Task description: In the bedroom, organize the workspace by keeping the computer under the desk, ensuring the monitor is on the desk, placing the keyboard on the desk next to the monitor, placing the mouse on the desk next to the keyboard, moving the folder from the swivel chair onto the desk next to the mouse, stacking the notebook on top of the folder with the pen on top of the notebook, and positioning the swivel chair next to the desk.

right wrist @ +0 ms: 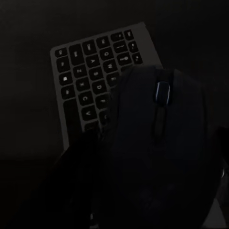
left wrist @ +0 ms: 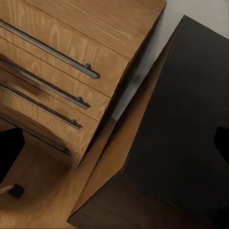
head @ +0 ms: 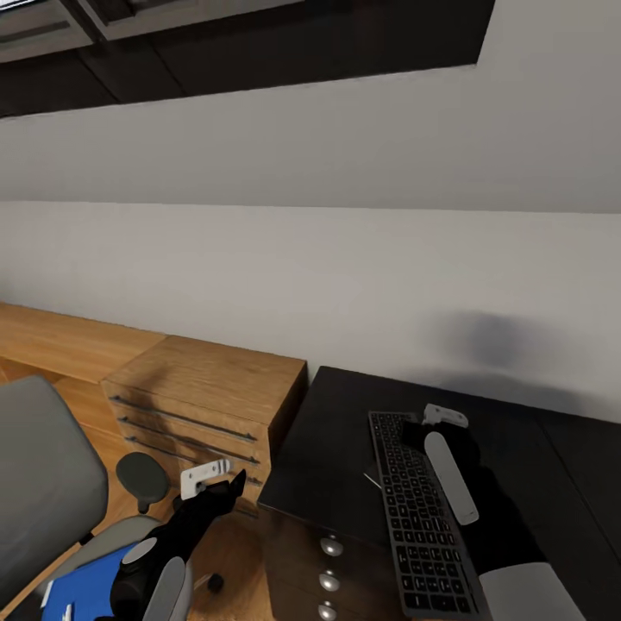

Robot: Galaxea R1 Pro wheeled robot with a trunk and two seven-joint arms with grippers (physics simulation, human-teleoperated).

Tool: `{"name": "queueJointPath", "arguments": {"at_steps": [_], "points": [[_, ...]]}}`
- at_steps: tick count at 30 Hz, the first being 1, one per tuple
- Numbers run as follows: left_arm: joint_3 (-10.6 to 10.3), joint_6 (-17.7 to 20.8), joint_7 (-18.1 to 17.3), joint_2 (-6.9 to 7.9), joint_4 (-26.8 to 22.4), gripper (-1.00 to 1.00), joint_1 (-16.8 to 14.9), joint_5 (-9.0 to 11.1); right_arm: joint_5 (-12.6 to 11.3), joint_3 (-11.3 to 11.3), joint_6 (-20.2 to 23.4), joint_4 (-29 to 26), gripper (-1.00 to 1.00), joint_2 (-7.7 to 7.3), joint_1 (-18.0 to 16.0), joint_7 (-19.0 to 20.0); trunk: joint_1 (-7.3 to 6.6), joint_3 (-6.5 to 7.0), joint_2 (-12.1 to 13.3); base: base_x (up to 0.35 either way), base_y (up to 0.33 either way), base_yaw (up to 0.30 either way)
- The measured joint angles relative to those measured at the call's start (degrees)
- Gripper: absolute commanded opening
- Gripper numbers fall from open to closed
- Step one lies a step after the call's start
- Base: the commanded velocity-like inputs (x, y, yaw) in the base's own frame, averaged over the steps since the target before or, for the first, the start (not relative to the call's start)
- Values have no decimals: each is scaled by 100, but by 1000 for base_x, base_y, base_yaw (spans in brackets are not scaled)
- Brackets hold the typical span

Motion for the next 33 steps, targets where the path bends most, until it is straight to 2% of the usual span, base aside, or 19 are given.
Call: {"name": "queueJointPath", "arguments": {"at_steps": [6, 20, 29, 33], "points": [[-1, 2, 2, 2, 1, 100, -1, -1, 10, 153, -51, -9, -100, 0, 1, -18, 0, 0, 0, 0, 0, 23], [4, -3, 3, 5, 1, 100, -1, -1, 9, 159, -126, -19, -100, -3, 1, -39, 0, 0, 0, 0, 0, 59], [7, 0, 3, 6, -1, 100, 1, 0, 10, 171, -125, 0, -100, 0, 0, -38, 0, 16, 0, 0, 0, 257], [7, -4, 4, 6, -1, 100, 1, 0, 6, 303, -125, 2, -100, 0, 0, -36, 0, 18, 0, 0, 0, 271]]}}
